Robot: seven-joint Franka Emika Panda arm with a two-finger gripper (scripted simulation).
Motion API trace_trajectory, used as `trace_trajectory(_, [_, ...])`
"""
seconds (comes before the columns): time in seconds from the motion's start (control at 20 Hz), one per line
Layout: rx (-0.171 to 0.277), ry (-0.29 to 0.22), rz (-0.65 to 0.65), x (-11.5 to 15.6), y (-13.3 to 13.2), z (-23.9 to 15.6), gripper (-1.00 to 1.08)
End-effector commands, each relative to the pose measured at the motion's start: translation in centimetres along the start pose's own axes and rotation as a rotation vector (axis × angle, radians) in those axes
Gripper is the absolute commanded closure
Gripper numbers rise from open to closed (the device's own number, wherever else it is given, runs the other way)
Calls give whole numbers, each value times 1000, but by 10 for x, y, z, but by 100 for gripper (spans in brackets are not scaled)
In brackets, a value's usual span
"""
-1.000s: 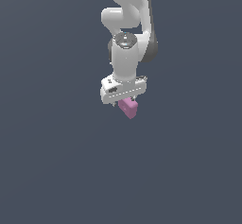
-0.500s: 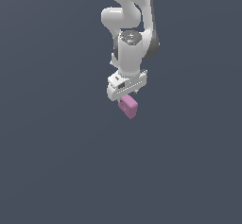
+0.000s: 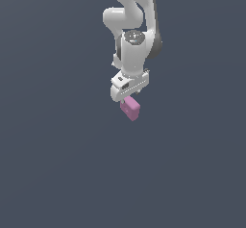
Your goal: Pick up the object and move it to a goal position.
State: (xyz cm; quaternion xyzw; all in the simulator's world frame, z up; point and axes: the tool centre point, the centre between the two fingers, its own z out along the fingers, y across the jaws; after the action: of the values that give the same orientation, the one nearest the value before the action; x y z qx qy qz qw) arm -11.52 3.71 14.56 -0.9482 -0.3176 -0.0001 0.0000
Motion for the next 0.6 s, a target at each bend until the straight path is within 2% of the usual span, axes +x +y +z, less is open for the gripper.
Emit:
trace_trajectory(0.0, [0, 0, 0, 0, 0, 2, -92])
trace_trajectory(0.55, [1, 0, -5, -1, -1, 43, -92])
